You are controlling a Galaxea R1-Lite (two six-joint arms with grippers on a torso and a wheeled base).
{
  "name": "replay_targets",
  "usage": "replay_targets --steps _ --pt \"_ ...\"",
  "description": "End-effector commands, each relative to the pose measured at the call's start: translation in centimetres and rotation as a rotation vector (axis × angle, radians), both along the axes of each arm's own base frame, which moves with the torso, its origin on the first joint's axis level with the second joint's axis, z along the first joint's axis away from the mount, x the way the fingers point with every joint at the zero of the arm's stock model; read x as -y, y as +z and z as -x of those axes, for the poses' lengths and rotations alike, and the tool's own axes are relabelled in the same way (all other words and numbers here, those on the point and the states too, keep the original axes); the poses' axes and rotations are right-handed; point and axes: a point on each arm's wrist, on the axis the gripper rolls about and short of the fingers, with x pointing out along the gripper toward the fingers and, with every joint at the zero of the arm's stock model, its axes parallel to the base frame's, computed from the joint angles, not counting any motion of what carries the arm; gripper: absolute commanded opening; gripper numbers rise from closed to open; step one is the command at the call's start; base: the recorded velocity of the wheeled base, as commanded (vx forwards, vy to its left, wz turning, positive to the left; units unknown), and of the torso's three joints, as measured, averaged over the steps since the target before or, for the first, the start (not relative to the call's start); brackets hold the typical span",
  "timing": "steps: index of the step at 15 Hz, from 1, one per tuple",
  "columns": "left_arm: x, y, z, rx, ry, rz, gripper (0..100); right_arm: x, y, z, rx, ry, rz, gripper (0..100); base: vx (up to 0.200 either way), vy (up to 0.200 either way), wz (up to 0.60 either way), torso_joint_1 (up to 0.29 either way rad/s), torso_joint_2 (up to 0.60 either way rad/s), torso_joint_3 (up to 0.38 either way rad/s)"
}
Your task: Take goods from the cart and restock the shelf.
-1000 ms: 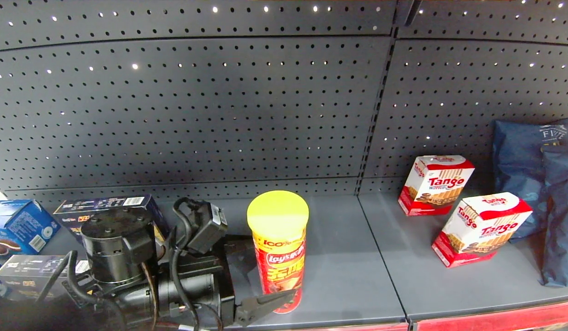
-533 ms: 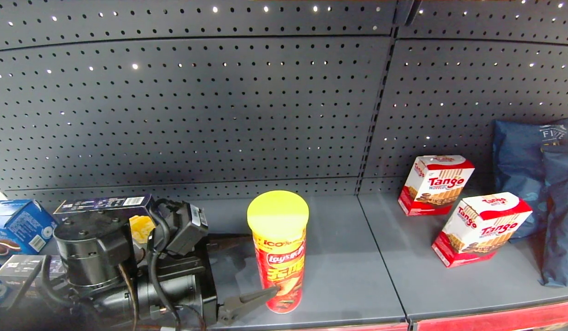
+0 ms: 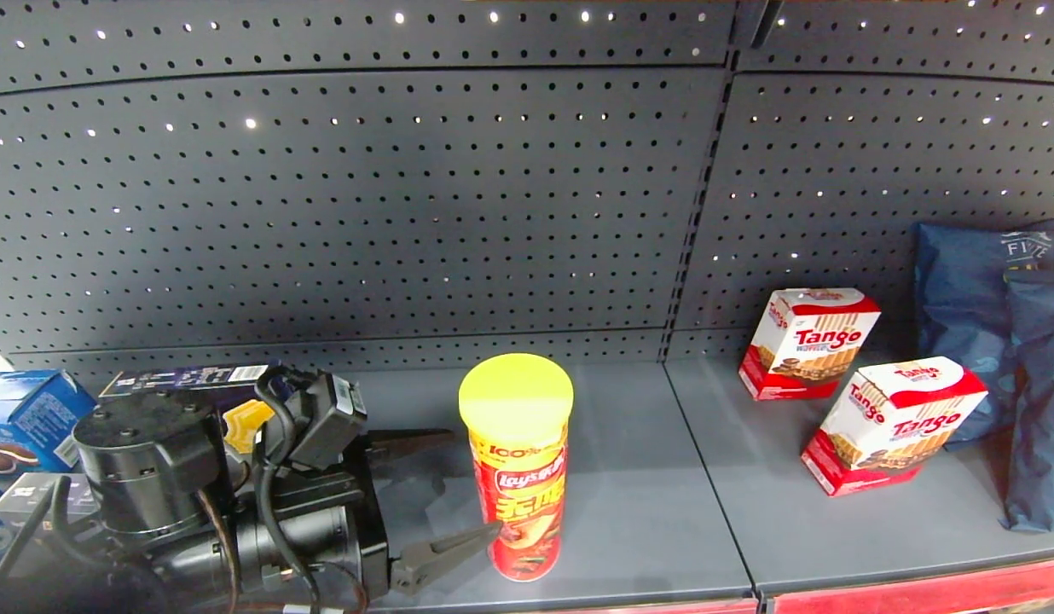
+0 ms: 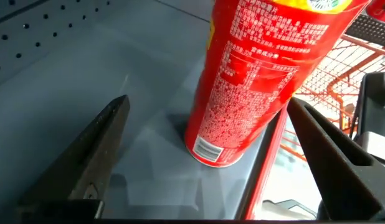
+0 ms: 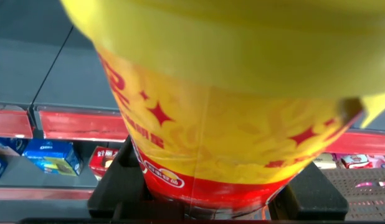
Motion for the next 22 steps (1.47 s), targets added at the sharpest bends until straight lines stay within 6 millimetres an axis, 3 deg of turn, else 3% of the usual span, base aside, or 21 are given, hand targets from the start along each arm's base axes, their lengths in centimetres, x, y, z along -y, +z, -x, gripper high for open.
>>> replay_targets --steps 1,18,22 --pt "-0.03 0.03 -0.07 0.001 0.009 0.000 100 0.02 -0.17 0.10 0.003 -0.001 0.001 0 0.000 0.000 0.00 0.000 0.00 0.000" --pt "-0.62 -0.12 -0.46 -0.004 0.052 -0.005 100 0.01 -0.22 0.05 -0.001 0.003 0.000 0 0.000 0.000 0.00 0.000 0.00 0.000" --pt "-0.94 0.77 0.12 0.031 0.055 0.010 100 0.01 -0.26 0.06 -0.001 0.003 0.000 0 0.000 0.000 0.00 0.000 0.00 0.000"
